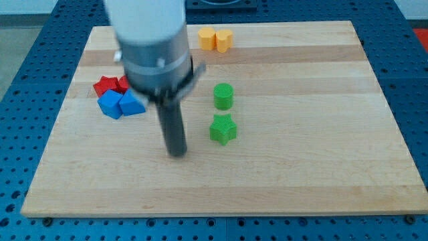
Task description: Slide the green star closer to the green circle
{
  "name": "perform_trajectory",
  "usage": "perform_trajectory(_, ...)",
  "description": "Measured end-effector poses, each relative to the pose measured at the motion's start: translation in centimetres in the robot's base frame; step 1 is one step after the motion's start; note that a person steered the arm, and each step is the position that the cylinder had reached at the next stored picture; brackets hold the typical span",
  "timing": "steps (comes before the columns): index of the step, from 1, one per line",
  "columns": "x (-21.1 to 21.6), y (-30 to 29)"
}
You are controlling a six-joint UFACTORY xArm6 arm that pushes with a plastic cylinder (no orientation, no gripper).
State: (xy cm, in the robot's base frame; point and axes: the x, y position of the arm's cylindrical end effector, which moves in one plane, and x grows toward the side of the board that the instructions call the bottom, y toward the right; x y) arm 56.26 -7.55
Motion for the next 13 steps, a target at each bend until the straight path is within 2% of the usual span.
perform_trajectory(1,4.4,7.7)
perform_trajectory(3,2.6,9.3)
perform_trajectory(6,-6.9,7.9)
perform_trajectory(8,-18.3,7.8)
perform_trajectory(10,-17.4,8.0)
perform_trajectory(11,-14.6,11.7)
perform_trajectory(13,-7.8,8.1)
